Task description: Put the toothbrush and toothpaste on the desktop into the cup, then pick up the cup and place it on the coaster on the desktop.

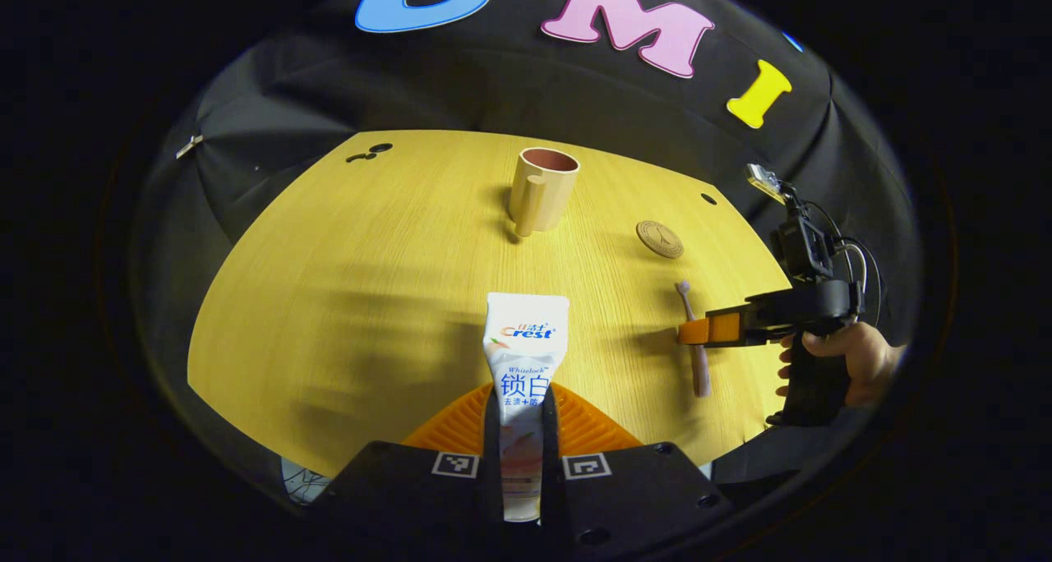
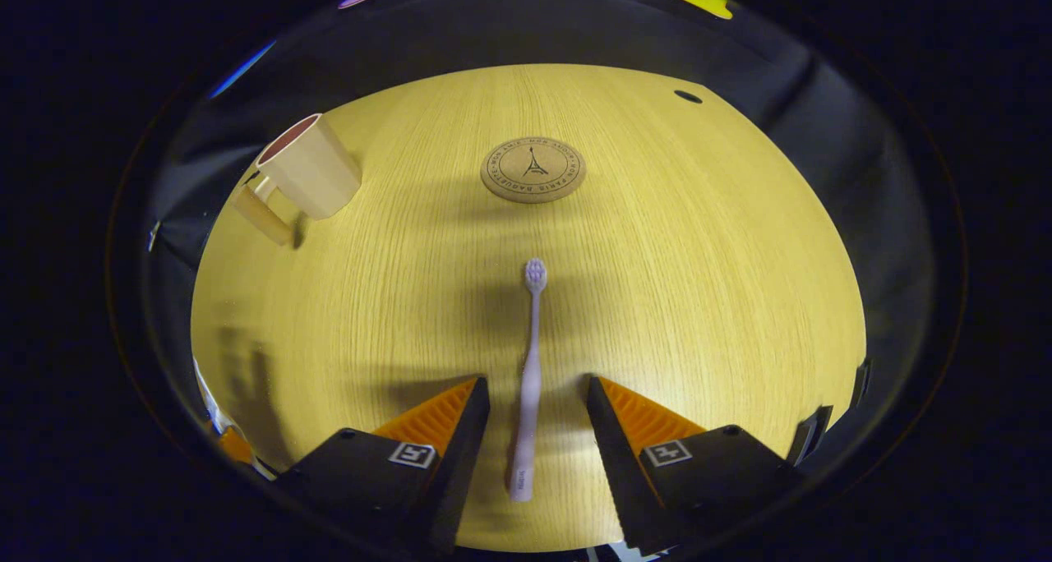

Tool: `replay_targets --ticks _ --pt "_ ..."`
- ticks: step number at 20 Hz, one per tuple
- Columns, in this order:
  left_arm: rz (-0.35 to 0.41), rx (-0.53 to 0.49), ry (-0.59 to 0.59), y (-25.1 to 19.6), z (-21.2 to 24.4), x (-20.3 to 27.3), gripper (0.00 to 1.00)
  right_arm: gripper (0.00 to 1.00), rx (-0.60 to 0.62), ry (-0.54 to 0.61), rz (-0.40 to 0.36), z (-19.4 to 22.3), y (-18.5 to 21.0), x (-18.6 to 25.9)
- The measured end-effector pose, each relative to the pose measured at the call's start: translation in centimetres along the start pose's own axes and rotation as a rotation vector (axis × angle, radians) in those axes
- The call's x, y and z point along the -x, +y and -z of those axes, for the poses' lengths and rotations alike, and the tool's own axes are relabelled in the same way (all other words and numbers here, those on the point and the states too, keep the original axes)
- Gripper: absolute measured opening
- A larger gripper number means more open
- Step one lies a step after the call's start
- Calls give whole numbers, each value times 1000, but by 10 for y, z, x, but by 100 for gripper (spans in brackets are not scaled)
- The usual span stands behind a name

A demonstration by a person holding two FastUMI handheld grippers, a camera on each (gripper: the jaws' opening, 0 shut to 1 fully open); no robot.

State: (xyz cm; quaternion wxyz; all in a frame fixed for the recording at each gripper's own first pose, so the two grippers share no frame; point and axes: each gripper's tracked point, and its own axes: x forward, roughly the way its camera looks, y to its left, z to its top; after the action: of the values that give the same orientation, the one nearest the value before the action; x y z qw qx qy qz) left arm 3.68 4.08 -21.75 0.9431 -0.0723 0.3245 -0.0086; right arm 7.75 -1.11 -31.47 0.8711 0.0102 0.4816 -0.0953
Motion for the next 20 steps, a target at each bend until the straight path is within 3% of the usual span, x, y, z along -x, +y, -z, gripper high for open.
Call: replay_targets --ticks 2,3,4,6,8,9,11,12,15,20 --pt "4 -9 -3 -1 -2 -1 23 73 -10 12 5 1 -1 1" --pt "6 -11 -2 -2 -3 -1 23 59 -17 12 9 0 -1 -1" --pt "8 -11 -3 -2 -2 -2 23 52 -22 19 11 0 -1 -3" --pt "13 -11 -4 -4 -4 -2 23 16 -35 20 14 0 -3 -5" --pt "16 -10 -1 -6 -4 -5 23 19 -25 21 1 -2 -1 -1" --pt "16 -11 1 -6 -4 -7 23 11 -8 25 -11 -2 -1 -1" --pt "15 -8 7 -7 -2 -10 27 9 12 35 -30 -1 -1 -2" --pt "14 -6 10 -7 0 -12 22 9 15 39 -37 3 -2 -2" --pt "14 4 13 -7 -1 -14 23 8 50 38 -54 0 -2 -1" --pt "30 40 -52 4 -35 -11 23 7 103 4 -53 -4 -16 6"
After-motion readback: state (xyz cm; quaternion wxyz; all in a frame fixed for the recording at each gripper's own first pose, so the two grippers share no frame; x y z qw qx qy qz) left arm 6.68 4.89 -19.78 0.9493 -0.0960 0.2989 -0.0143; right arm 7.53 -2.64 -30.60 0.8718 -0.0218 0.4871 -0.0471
